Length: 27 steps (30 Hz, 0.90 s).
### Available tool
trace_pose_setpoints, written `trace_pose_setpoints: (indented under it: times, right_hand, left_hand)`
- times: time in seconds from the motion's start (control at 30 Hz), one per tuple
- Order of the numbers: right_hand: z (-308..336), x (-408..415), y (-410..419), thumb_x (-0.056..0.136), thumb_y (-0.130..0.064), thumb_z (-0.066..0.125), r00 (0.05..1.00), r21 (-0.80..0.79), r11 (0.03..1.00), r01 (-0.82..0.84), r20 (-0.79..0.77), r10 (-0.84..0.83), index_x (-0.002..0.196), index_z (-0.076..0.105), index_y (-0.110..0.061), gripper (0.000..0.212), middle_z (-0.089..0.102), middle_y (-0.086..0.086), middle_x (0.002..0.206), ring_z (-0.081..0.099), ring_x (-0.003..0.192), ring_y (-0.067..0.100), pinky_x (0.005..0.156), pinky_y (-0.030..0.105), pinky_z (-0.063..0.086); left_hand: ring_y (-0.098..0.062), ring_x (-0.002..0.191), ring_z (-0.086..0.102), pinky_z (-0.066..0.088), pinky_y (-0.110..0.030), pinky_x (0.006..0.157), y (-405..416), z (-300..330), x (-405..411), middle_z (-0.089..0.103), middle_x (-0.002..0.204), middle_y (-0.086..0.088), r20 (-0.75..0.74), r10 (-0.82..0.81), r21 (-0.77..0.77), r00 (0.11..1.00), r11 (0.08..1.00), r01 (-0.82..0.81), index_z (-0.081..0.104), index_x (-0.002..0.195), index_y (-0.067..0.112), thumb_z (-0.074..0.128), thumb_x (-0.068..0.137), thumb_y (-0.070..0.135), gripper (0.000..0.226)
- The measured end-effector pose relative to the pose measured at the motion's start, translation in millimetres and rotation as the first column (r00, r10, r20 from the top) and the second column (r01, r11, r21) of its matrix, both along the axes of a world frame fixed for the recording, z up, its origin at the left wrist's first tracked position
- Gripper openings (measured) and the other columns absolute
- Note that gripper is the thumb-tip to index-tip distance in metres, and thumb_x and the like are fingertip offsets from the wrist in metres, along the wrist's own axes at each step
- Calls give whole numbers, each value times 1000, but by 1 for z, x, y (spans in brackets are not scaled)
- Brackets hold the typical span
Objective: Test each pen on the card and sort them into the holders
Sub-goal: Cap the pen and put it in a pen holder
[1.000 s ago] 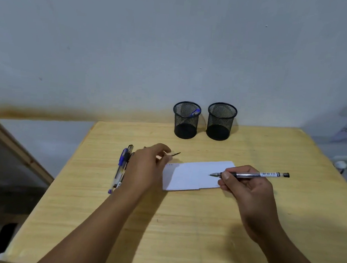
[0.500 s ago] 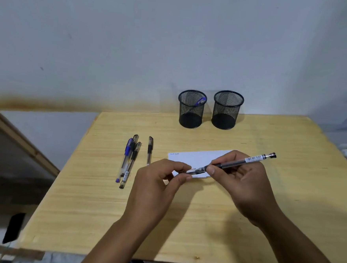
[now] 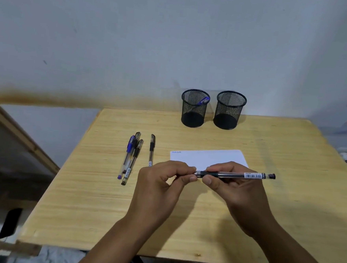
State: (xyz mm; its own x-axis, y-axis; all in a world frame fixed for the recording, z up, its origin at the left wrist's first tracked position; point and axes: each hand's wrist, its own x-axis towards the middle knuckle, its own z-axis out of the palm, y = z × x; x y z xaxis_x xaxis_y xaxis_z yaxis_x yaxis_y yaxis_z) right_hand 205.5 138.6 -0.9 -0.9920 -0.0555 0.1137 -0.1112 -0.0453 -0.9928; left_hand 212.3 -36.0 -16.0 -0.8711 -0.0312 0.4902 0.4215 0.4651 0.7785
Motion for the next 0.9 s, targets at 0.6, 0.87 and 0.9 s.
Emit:
trace_pose_setpoints:
  times: [0.6, 0.87, 0.9]
  right_hand:
    - [26, -85, 14, 81, -9, 77, 958, 83, 958, 273, 65, -279, 85, 74, -15, 8, 70, 6, 69, 62, 57, 12, 57, 25, 53]
    - [67, -165, 43, 79, -16, 70, 962, 546, 792, 274, -175, -211, 80, 76, -24, 10, 70, -9, 70, 64, 64, 8, 55, 12, 44]
    - [72, -175, 42, 80, -16, 69, 966, 611, 750, 254, -200, -165, 81, 77, -23, 11, 71, -8, 73, 66, 69, 8, 55, 12, 44]
  left_hand:
    - [7, 83, 63, 46, -6, 68, 11, 3, -75, 72, 87, 18, 319, 52, 108, 946, 990, -91, 72, 113, 26, 69, 89, 27, 24]
    - [-2, 88, 60, 50, -26, 79, 3, -2, -172, 65, 109, 13, 411, 198, -7, 890, 977, -214, 61, 126, 24, 79, 75, 44, 58]
    - [-5, 94, 60, 49, -28, 83, 4, -3, -182, 63, 115, 11, 413, 213, -30, 886, 975, -220, 56, 131, 23, 80, 73, 47, 67]
